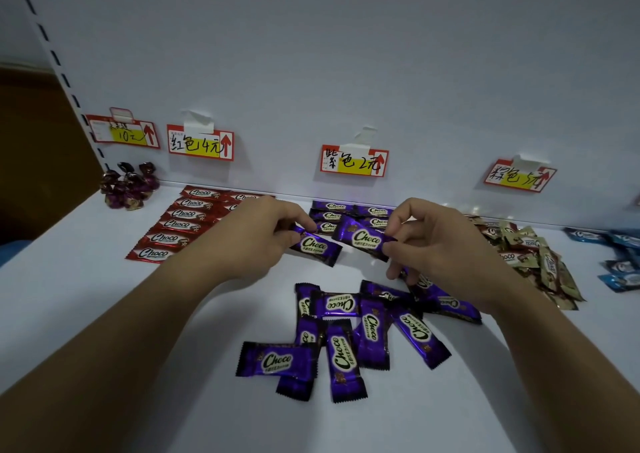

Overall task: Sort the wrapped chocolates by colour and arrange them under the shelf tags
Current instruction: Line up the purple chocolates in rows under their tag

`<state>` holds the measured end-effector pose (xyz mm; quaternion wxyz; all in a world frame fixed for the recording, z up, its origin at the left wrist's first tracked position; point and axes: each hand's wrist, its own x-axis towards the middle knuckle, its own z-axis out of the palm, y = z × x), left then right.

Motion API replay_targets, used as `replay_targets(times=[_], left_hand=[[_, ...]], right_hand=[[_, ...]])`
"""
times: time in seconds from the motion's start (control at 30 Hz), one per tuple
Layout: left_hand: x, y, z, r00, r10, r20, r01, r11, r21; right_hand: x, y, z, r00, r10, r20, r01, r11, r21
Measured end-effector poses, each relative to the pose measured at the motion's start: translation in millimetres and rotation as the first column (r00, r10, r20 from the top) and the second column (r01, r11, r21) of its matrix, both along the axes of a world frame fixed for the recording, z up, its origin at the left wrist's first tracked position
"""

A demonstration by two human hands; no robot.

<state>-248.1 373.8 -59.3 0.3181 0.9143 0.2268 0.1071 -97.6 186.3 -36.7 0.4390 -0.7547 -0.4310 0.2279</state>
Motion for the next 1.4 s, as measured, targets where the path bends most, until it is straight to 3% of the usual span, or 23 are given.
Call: replay_targets(times=[0.43, 0.63, 0.73, 0.9, 1.13, 1.4], left_hand=[[0.9, -3.9, -2.9, 1.0, 0.013, 0.009, -0.014, 0.997, 0.079], [-1.5, -1.1, -5.5, 0.997, -0.003, -0.072, 0.024, 0.955, 0.296], [-2.4, -1.7, -4.6, 0.993, -0.077, -0.086, 0.101, 0.942, 0.319], [-1.4, -6.8, -3.8, 0.966, -0.198, -0.168, 0.241, 0.926, 0.291], [0.7, -10.2, -5.1, 0.953, -0.204, -0.223, 0.27, 0.906, 0.326], [14.9, -15.1, -10.8, 0.988, -0.124, -0.095, 0.153, 0.891, 0.427]], right_hand=[[16.1, 2.1, -13.0, 0.93, -0.056, 0.364, 0.104, 0.988, -0.114], [19.8, 4.2, -19.2, 0.881, -0.057, 0.469, 0.151, 0.975, -0.165], [17.2, 3.5, -17.1, 0.823, -0.017, 0.568, 0.155, 0.968, -0.195], [4.8, 8.8, -14.9, 0.79, 0.121, 0.601, 0.032, 0.971, -0.237], [5.8, 15.5, -24.7, 0.735, 0.14, 0.663, 0.085, 0.952, -0.295], [7.0, 18.3, -25.5, 0.713, 0.073, 0.697, 0.17, 0.947, -0.273]])
